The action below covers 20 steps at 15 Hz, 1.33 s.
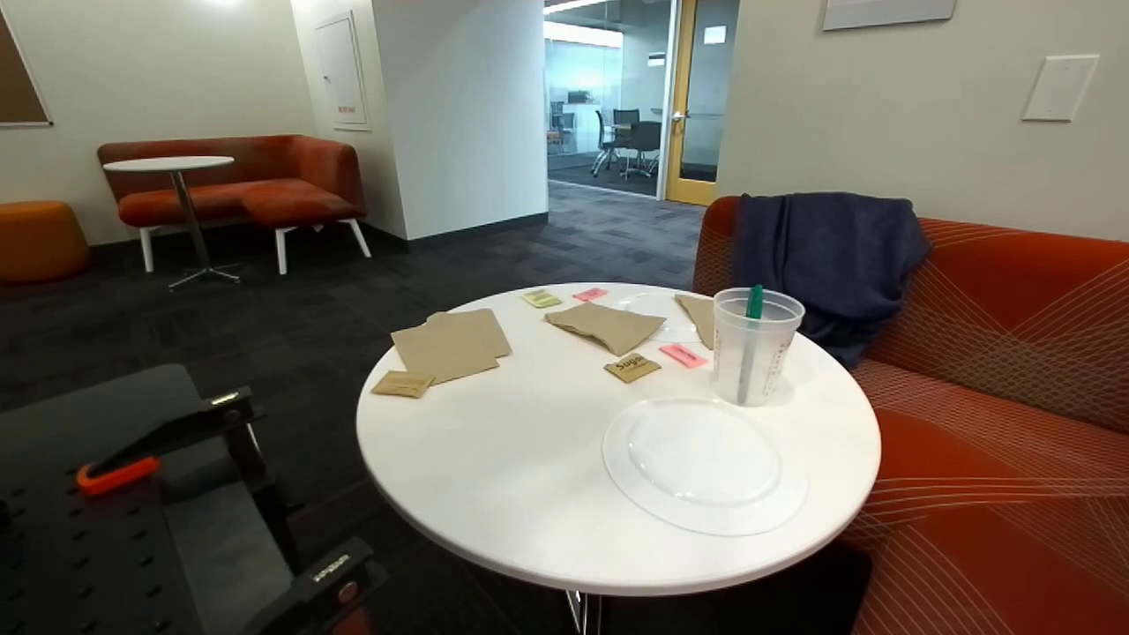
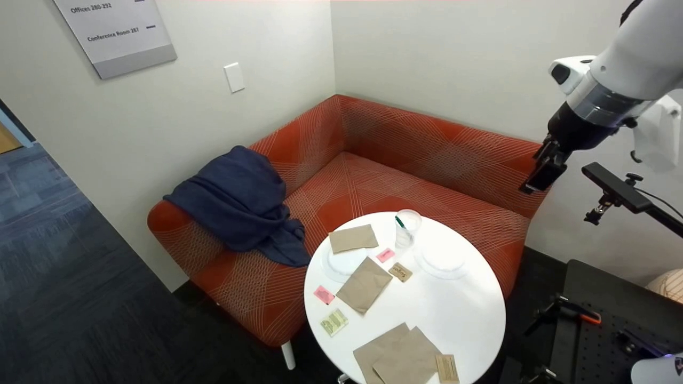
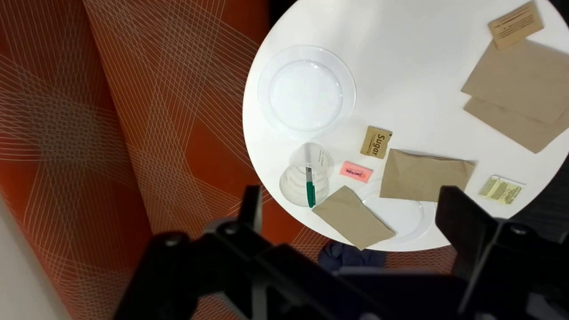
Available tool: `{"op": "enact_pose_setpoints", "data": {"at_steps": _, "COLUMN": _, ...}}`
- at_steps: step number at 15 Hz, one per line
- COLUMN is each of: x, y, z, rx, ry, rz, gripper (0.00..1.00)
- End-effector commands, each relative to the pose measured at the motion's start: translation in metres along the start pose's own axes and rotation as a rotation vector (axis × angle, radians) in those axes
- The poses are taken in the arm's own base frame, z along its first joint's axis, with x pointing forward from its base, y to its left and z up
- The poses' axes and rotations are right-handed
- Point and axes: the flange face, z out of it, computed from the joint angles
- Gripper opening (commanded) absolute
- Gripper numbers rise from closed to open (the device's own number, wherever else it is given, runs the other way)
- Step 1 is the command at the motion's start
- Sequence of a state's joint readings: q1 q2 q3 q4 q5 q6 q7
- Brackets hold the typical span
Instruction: Remove the marker from the cup and place it on the table
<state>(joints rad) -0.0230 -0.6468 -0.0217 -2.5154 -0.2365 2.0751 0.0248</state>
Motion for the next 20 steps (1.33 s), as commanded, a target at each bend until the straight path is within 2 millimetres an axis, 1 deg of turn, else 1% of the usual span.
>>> {"op": "enact_pose_setpoints", "data": {"at_steps": 1, "x": 0.023, "y": 0.018, "z": 0.014, "rx": 0.001, "ry": 0.006, "rz": -0.012, "gripper": 1.0}}
{"op": "enact_pose_setpoints", "data": {"at_steps": 4, "x": 0.04, "y": 0.025, "z": 0.034, "rx": 0.003, "ry": 0.005, "rz": -0.003, "gripper": 1.0}}
{"op": "enact_pose_setpoints", "data": {"at_steps": 7, "x": 0.058, "y": 0.028, "z": 0.061, "rx": 0.01, "ry": -0.008, "rz": -0.005, "gripper": 1.0}}
{"op": "enact_pose_setpoints", "data": {"at_steps": 12, "x": 0.078, "y": 0.036, "z": 0.102, "rx": 0.041, "ry": -0.038, "rz": -0.035, "gripper": 1.0}}
{"op": "enact_pose_setpoints", "data": {"at_steps": 16, "x": 0.083, "y": 0.054, "z": 0.124, "rx": 0.073, "ry": -0.081, "rz": -0.076, "gripper": 1.0}}
{"op": "enact_pose_setpoints", "data": {"at_steps": 18, "x": 0.084, "y": 0.059, "z": 0.133, "rx": 0.09, "ry": -0.089, "rz": -0.103, "gripper": 1.0}}
{"op": "enact_pose_setpoints", "data": {"at_steps": 19, "x": 0.084, "y": 0.062, "z": 0.138, "rx": 0.075, "ry": -0.083, "rz": -0.074, "gripper": 1.0}}
{"op": "enact_pose_setpoints", "data": {"at_steps": 20, "x": 0.076, "y": 0.054, "z": 0.132, "rx": 0.076, "ry": -0.096, "rz": -0.077, "gripper": 1.0}}
